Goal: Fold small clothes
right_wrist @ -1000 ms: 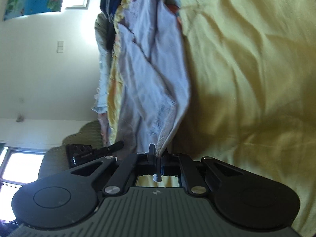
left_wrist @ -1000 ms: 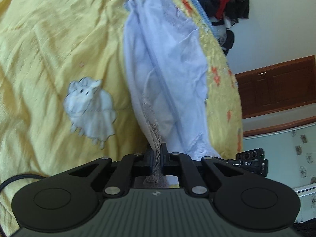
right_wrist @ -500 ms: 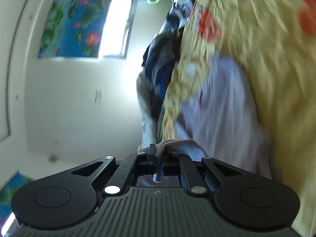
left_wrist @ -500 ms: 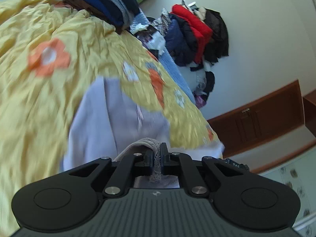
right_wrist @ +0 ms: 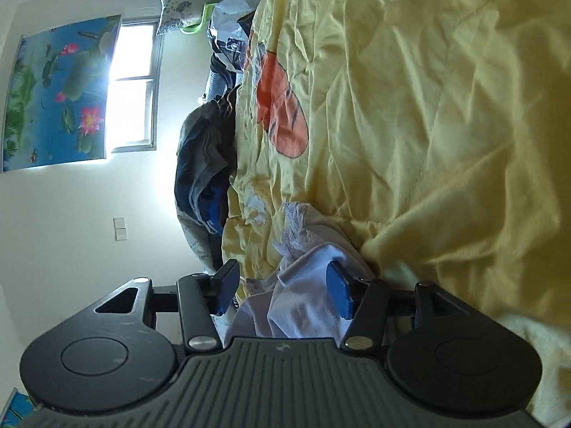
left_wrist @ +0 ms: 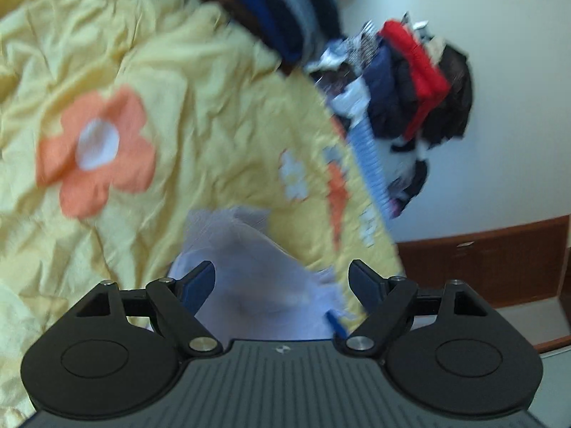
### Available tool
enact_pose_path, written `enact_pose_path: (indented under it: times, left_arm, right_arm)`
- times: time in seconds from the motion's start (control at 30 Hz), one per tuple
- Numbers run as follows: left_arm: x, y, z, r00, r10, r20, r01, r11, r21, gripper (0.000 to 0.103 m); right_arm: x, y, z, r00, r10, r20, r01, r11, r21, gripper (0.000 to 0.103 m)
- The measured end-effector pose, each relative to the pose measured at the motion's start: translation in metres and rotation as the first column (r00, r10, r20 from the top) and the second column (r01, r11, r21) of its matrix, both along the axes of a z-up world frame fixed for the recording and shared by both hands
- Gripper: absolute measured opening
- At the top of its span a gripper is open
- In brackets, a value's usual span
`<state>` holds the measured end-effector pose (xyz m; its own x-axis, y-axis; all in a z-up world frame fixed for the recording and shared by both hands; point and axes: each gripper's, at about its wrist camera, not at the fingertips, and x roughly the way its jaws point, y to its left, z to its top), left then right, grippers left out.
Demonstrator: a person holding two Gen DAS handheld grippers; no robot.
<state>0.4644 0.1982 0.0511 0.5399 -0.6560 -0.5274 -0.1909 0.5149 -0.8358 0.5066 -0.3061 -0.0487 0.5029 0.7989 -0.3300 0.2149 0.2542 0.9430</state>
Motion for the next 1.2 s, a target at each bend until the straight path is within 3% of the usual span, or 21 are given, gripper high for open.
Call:
enact_pose_path:
  times: [0.07,0.17,0.23,0.27,0.4,0.47,0.5,0.57,0.67,0.8,0.87,0.93,1.0,1.03,1.1,1.13,1.2]
  left_arm:
    - [-0.007,-0.002,0.016,0.997,0.028,0.065,-0.031,0.998,0.046,0.082]
    - [-0.016,-0.031,0.036,0.981,-0.075,0.180,0.035,0.976,0.216,0.082]
    - [-0.024,-0.061,0.042,0.955,-0.177,0.240,0.075,0.921,0.382,0.082]
    - [-0.027,-0.078,0.042,0.935,-0.238,0.262,0.095,0.881,0.463,0.082]
    - [-0.027,-0.133,0.018,0.875,-0.415,0.250,0.160,0.734,0.659,0.082]
    - [-0.014,-0.148,0.002,0.868,-0.446,0.220,0.167,0.678,0.716,0.082]
    - [-0.005,-0.151,-0.009,0.886,-0.429,0.178,0.171,0.658,0.733,0.082]
    - [0.011,-0.149,-0.031,0.917,-0.387,0.097,0.193,0.643,0.741,0.082]
    - [0.008,-0.143,-0.039,0.919,-0.366,0.143,0.154,0.669,0.727,0.082]
    - [0.001,-0.149,-0.040,0.915,-0.377,0.146,0.137,0.629,0.765,0.082]
    - [-0.004,-0.152,-0.034,0.924,-0.353,0.148,0.113,0.620,0.776,0.082]
    - [-0.019,-0.154,-0.020,0.928,-0.322,0.189,0.065,0.637,0.768,0.082]
    - [-0.034,-0.165,-0.004,0.882,-0.389,0.266,0.061,0.654,0.754,0.082]
    - [-0.041,-0.175,0.001,0.852,-0.438,0.287,0.076,0.646,0.759,0.082]
    - [-0.045,-0.200,0.000,0.803,-0.519,0.293,0.103,0.605,0.789,0.082]
    - [-0.041,-0.212,-0.004,0.793,-0.547,0.268,0.120,0.572,0.812,0.082]
    - [-0.028,-0.232,-0.018,0.797,-0.569,0.204,0.150,0.513,0.845,0.082]
  right_arm:
    - [-0.004,-0.005,0.007,1.000,-0.006,0.011,0.006,1.000,-0.015,0.055]
    - [-0.013,-0.010,0.025,0.995,0.000,0.101,0.001,1.000,-0.015,0.055]
    - [-0.013,-0.006,0.038,0.986,0.043,0.162,-0.039,0.999,-0.028,0.055]
    - [-0.013,-0.004,0.042,0.979,0.075,0.188,-0.071,0.997,-0.033,0.055]
    - [-0.001,0.019,0.049,0.954,0.227,0.197,-0.210,0.972,-0.106,0.055]
    - [0.010,0.026,0.046,0.953,0.249,0.173,-0.226,0.963,-0.145,0.055]
    - [0.017,0.027,0.043,0.958,0.243,0.154,-0.217,0.962,-0.166,0.055]
    - [0.033,0.026,0.032,0.974,0.205,0.096,-0.181,0.960,-0.214,0.055]
    - [0.045,0.015,0.011,0.988,0.150,0.040,-0.139,0.972,-0.189,0.044]
    - [0.041,-0.001,-0.008,0.998,0.060,0.004,-0.059,0.992,-0.110,0.025]
    - [0.032,-0.005,-0.003,1.000,0.016,0.006,-0.015,0.993,-0.118,0.027]
    - [0.018,-0.001,0.021,0.997,0.030,0.071,-0.017,0.982,-0.187,0.042]
    - [0.004,0.010,0.046,0.981,0.108,0.160,-0.066,0.967,-0.248,0.059]
    - [0.000,0.017,0.054,0.971,0.152,0.186,-0.106,0.966,-0.235,0.060]
    - [0.002,0.034,0.062,0.961,0.200,0.189,-0.167,0.970,-0.175,0.060]
    - [0.005,0.043,0.063,0.960,0.206,0.189,-0.180,0.973,-0.147,0.061]
    - [0.018,0.064,0.064,0.957,0.225,0.182,-0.206,0.972,-0.117,0.068]
